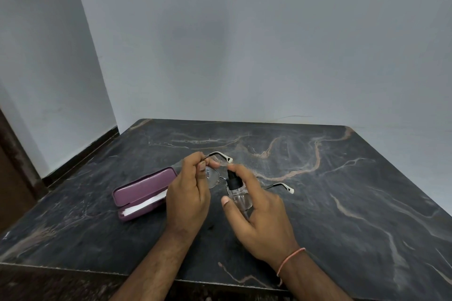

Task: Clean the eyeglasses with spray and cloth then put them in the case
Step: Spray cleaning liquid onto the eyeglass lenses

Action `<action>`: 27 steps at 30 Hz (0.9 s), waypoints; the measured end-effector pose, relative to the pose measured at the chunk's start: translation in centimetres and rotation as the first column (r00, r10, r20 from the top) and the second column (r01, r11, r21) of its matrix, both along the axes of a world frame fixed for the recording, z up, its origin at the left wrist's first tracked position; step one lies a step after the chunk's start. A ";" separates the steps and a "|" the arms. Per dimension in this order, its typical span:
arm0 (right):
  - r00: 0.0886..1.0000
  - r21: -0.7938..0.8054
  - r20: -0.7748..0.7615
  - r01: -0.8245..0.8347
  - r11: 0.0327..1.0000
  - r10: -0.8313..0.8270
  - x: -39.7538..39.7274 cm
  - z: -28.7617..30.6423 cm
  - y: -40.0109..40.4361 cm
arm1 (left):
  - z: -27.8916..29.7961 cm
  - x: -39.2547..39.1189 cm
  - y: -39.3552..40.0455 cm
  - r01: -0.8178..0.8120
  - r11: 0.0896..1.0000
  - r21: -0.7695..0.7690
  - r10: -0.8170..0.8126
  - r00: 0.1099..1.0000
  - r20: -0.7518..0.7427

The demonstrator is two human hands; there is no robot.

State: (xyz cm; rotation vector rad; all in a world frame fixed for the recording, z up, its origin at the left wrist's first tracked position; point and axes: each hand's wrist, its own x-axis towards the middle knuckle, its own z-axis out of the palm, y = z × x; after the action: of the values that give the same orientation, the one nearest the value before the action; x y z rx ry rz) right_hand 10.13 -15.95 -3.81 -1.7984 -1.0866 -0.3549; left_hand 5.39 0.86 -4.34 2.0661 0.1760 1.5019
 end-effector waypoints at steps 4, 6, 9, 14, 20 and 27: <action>1.000 0.032 -0.015 -0.011 0.999 0.011 0.2 -0.2 -0.2 | -0.5 0.5 0.5 -0.008 1.000 0.000 0.008 0.999 -0.038; 0.999 0.047 -0.016 -0.038 0.998 0.039 0.4 -0.4 -0.4 | -0.7 0.6 0.8 -0.039 0.999 -0.007 0.038 0.998 -0.045; 0.995 0.039 -0.009 -0.097 0.994 0.098 0.8 -0.9 -0.9 | -0.6 0.5 1.5 -0.110 0.992 -0.056 0.108 0.994 -0.026; 0.987 0.077 -0.001 -0.161 0.984 0.162 1.0 -1.2 -1.8 | -0.3 0.2 2.6 -0.170 0.974 -0.151 0.177 0.984 0.034; 0.982 0.434 -0.179 0.022 0.900 0.062 2.6 -1.5 -2.6 | -0.3 0.2 2.5 -0.179 0.968 -0.173 0.185 0.983 0.018; 0.900 0.124 -0.339 0.330 0.936 -0.273 7.7 -1.5 -3.9 | -0.4 0.3 2.4 -0.164 0.978 -0.125 0.163 0.986 -0.021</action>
State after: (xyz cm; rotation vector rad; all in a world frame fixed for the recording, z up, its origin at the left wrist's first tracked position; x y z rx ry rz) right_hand 17.81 -19.89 -5.27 -1.7869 -0.5310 -0.3227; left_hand 5.70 3.28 -4.78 1.9988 0.4438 1.5343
